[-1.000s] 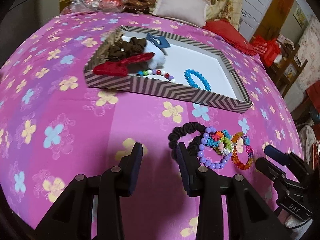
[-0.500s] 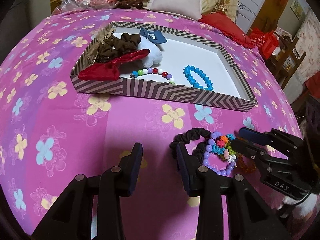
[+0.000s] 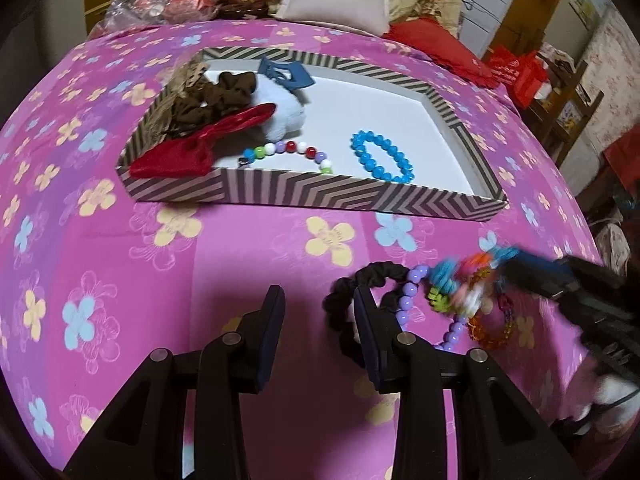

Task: Organize jewelry
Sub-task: 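Grasp black scrunchie with left tool while right grasps green flower bead bracelet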

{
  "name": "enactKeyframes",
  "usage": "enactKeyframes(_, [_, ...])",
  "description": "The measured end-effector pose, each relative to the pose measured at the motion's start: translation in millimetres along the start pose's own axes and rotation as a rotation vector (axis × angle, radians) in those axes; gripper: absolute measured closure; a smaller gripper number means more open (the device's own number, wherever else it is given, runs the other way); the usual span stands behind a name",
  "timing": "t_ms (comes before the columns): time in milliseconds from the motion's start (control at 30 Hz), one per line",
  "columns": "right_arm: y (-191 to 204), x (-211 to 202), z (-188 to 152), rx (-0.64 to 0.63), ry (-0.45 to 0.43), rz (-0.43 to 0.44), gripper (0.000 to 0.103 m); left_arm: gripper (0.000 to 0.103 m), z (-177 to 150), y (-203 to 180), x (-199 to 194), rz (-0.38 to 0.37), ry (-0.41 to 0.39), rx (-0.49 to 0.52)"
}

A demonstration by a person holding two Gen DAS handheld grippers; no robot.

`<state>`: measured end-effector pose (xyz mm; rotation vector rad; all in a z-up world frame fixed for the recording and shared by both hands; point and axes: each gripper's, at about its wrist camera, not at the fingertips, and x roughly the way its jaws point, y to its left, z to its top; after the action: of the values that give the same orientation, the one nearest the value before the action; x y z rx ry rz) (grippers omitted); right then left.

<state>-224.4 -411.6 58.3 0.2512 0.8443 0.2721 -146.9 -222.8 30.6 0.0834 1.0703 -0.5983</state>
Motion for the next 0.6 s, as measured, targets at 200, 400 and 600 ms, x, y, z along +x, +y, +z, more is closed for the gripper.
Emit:
enactKeyframes(200, [-0.2,-42.2,13.3,0.032,-0.113,0.022,0.090,0.061,0.5,-9.9,13.2,-0.004,0.037,0.069])
enactKeyframes(400, [0.2,-50.9,15.4,0.042,-0.132,0.019,0.090,0.088,2.4,-18.6,18.4,0.006,0.028,0.127])
enactKeyframes(600, [4.8,-53.1,14.1,0.038,-0.129,0.018,0.090,0.094,3.3,-12.8,-6.2,0.010,-0.035,0.116])
